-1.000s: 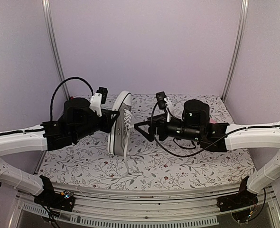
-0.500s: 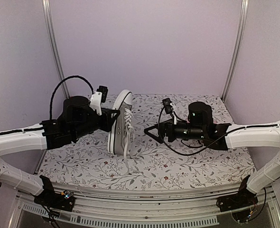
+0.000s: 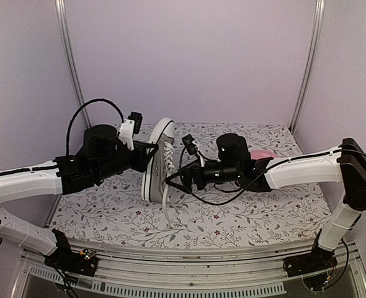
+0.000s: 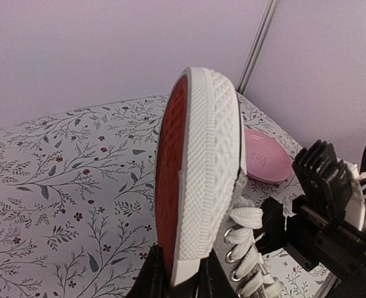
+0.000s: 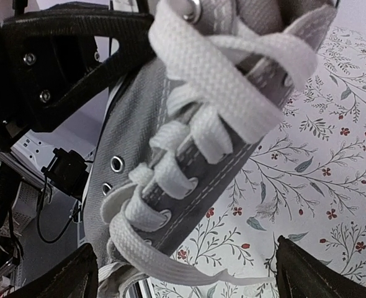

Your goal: Tie the shoes

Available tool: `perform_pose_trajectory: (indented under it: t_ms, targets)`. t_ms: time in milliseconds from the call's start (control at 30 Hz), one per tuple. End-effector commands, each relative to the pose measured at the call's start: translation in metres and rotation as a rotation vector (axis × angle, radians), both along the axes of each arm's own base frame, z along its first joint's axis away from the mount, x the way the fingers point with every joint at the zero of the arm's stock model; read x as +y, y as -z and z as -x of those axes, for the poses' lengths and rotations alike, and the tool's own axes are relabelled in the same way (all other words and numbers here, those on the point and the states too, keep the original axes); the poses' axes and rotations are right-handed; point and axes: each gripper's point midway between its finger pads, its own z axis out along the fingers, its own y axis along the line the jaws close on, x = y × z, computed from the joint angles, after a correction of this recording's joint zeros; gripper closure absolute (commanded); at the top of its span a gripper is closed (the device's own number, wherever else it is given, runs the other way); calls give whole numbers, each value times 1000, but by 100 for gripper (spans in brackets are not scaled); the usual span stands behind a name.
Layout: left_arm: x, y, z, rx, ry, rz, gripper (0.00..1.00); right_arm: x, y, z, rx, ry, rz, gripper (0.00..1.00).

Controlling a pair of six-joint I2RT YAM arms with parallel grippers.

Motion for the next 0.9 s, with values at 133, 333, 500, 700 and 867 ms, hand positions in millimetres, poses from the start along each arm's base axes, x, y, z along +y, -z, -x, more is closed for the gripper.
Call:
perform_pose_trajectory:
  t_ms: [133,333,500,700,867]
  targets:
    - [0,-36,-12,-64,-30,88,100,23,5,15,5,28,16,5]
    - [3,-35,-15,-65,-49,80,100,34,13,16,47,61,51,22]
    - [9,-35,-18,-79,-81,33,100,21,19,16,51,113,88,58]
    - [12,-33,-20,-102,-83,-20,100,9,13,13,36,159,88,95]
    - [17,-31,-22,-110,-106,-63,100,0,8,6,23,216,114,97]
